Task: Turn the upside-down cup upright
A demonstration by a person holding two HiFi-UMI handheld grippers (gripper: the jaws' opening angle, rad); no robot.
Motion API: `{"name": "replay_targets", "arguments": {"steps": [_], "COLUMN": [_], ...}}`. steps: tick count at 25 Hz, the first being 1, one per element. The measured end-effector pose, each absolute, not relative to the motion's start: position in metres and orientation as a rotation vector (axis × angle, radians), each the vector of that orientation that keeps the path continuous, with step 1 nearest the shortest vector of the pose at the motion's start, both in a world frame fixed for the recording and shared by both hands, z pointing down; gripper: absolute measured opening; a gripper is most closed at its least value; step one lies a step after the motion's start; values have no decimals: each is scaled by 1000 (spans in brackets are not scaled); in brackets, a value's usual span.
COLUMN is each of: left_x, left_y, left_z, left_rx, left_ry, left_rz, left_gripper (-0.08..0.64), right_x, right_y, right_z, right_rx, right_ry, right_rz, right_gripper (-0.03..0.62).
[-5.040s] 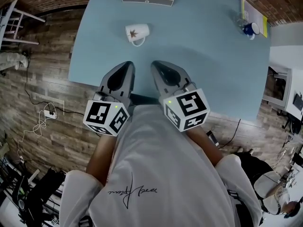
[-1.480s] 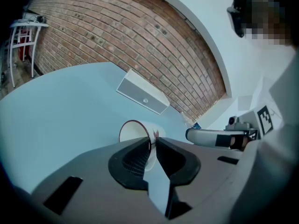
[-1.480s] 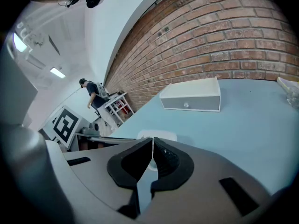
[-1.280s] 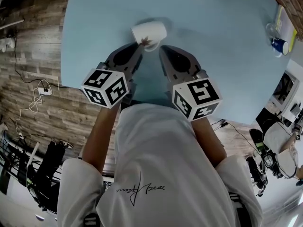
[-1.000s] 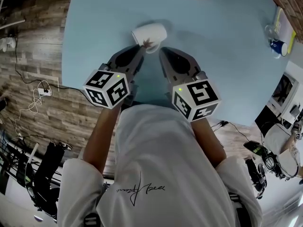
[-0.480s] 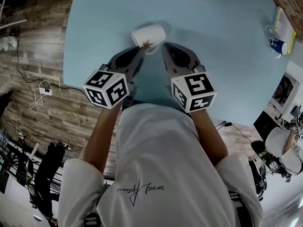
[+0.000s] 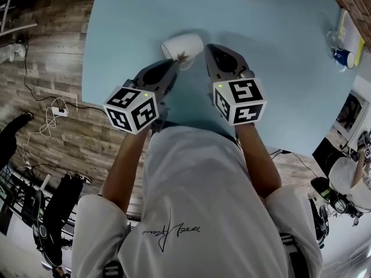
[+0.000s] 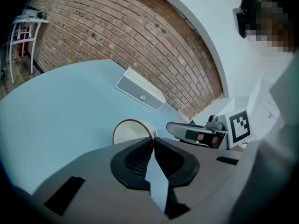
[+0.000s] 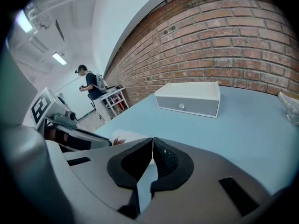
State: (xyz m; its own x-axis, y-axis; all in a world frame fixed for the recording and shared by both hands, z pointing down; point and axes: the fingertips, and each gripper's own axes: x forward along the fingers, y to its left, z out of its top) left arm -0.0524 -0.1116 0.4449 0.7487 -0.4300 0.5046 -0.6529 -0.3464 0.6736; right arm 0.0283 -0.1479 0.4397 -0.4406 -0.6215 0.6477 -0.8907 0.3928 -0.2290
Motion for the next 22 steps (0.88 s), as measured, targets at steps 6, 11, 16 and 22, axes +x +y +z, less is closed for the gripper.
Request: {"name": "replay_targets", "arguments": {"steps": [6,11,16,22], "left_x": [-54,-55,-52,-50], "left_y": [-107,-103,-99,-100], "left_z": [442,441,438,436], "left_rx": [2001,2012,2034,2050], "left_ry": [-809,-795,-775,-754], "left_rz": [318,339,366,377], "left_gripper": [28,26,26,25], "right_x": [28,27,23,18], "right_y": [-147,-147,-147,-146], "right_z": [450,458,466,472], "right_rx": [1288,1260,1244,1240], "right_ry": [-2180,-2172,-2166,-2152], "right_rz": [772,776,788,798], "right_gripper": [20,20,20,20]}}
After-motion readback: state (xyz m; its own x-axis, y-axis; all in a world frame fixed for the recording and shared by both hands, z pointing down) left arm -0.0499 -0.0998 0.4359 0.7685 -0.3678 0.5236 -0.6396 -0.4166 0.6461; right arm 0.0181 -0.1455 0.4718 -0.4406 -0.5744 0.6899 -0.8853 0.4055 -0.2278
